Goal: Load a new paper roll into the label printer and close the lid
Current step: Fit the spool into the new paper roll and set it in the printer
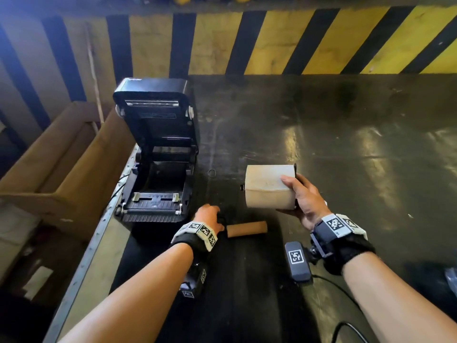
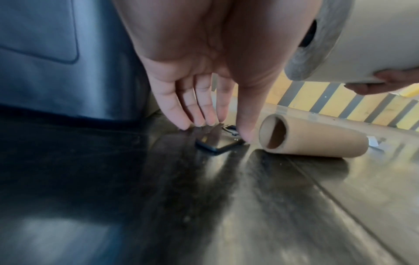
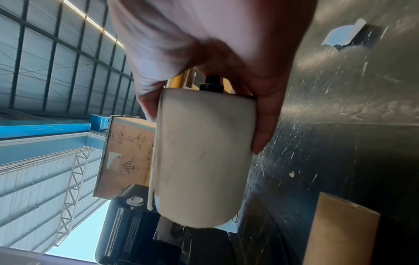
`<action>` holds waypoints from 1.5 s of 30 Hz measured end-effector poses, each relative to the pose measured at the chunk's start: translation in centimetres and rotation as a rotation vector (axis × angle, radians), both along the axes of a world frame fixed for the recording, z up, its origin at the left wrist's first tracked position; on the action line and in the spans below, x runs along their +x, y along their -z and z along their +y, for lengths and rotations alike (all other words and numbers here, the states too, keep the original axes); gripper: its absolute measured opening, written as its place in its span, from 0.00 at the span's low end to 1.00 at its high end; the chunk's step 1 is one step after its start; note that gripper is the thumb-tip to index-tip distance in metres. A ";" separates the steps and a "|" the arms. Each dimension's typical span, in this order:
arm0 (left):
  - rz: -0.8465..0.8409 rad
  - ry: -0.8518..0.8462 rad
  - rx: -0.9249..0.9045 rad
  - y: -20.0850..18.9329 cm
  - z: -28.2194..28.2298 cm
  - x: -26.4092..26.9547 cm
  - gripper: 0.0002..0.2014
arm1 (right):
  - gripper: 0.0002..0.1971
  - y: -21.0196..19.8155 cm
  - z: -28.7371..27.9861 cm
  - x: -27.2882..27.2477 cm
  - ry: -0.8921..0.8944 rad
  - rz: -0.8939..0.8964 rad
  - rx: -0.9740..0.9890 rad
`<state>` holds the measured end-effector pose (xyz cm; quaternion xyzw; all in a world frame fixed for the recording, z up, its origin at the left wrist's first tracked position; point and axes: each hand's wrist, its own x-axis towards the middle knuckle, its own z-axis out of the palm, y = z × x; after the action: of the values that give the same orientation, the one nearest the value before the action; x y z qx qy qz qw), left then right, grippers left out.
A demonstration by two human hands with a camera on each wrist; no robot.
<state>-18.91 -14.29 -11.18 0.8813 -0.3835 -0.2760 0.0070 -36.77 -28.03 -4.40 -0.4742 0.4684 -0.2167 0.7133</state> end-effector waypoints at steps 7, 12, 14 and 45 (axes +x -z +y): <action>0.049 -0.105 0.060 -0.2 -0.9 0.5 0.25 | 0.30 1.4 -0.1 -0.1 0.013 0.009 0.032; 0.098 -0.094 0.047 -0.7 -1.0 1.0 0.28 | 0.31 1.4 -0.3 -0.6 0.037 0.011 0.032; 0.126 -0.099 -0.018 -1.6 -1.3 1.1 0.30 | 0.30 1.0 -0.4 -0.8 0.051 -0.007 0.040; 0.527 0.230 -0.985 -23.7 7.9 8.0 0.23 | 0.15 -14.6 12.4 6.3 -0.034 -0.433 -0.076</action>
<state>-10.95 -6.35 12.55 0.6280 -0.5457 -0.2742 0.4823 -30.45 -15.59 10.23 -0.4510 0.2875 -0.3190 0.7824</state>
